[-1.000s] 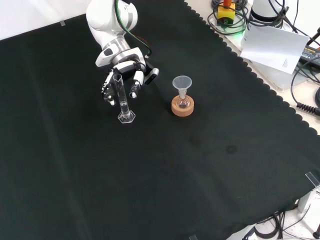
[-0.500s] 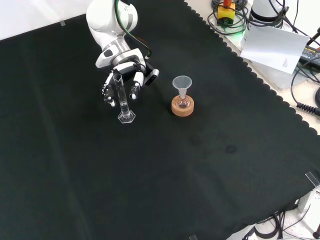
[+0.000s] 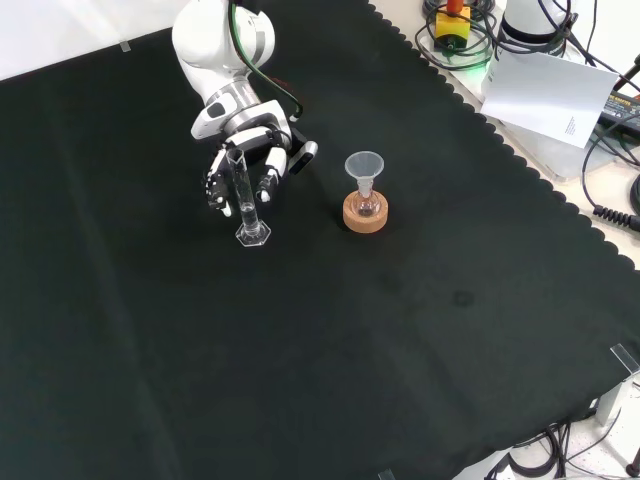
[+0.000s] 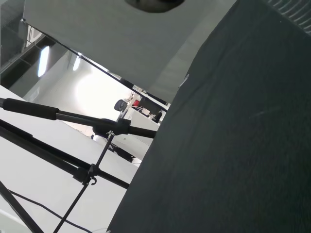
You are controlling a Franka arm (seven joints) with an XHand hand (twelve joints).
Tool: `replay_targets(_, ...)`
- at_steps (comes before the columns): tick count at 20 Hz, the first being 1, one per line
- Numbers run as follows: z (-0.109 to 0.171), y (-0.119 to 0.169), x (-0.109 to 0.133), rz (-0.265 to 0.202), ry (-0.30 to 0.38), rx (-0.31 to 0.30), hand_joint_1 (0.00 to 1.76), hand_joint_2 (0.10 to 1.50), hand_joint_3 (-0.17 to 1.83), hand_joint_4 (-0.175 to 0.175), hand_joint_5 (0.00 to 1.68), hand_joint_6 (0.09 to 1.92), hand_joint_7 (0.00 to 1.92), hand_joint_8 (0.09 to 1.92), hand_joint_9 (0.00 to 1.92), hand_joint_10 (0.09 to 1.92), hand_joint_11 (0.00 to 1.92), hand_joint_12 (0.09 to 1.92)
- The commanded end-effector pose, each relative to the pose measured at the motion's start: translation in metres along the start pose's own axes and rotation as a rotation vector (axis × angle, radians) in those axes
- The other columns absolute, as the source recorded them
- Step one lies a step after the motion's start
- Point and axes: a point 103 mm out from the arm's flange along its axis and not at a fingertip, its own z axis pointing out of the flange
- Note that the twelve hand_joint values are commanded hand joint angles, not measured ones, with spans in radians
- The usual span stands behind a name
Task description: Pick up the graduated cylinder.
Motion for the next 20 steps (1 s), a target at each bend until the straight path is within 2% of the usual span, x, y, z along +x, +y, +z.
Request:
replay_targets(1, 0.000, 0.001, 0.000, 0.004, 0.009, -0.008, 1.06, 1.04, -0.17, -0.027, 0.58, 0.55, 0.65, 0.57, 0.94, 0.36, 0.73, 1.13)
replay_targets(6, -0.003, 0.003, 0.001, 0.002, 0.001, -0.025, 1.08, 1.09, -0.17, -0.022, 0.63, 0.60, 0.67, 0.58, 0.99, 0.34, 0.80, 1.08)
replay_targets(11, -0.002, 0.004, 0.001, 0.009, -0.021, -0.029, 1.18, 1.23, -0.17, -0.012, 0.74, 0.66, 0.79, 0.63, 1.09, 0.29, 0.97, 0.96)
replay_targets(14, -0.006, 0.003, 0.003, 0.014, -0.059, -0.015, 1.22, 1.27, -0.17, -0.006, 0.78, 0.70, 0.84, 0.66, 1.12, 0.29, 1.00, 0.93)
replay_targets(16, -0.009, 0.004, 0.006, 0.017, -0.117, -0.003, 1.24, 1.29, -0.17, 0.001, 0.82, 0.71, 0.87, 0.66, 1.15, 0.30, 1.03, 0.92)
replay_targets(18, -0.013, 0.004, 0.010, 0.017, -0.183, 0.011, 1.17, 1.25, -0.10, -0.113, 0.83, 1.04, 0.92, 0.66, 1.18, 0.30, 1.06, 0.89)
replay_targets(19, -0.014, 0.004, 0.013, 0.016, -0.218, 0.012, 1.15, 1.23, -0.07, -0.144, 0.85, 1.11, 0.95, 0.64, 1.20, 0.29, 1.08, 0.88)
replay_targets(20, -0.016, 0.004, 0.015, 0.014, -0.247, 0.017, 1.18, 1.20, -0.04, -0.160, 0.87, 1.13, 0.95, 0.80, 1.23, 0.29, 1.10, 0.87)
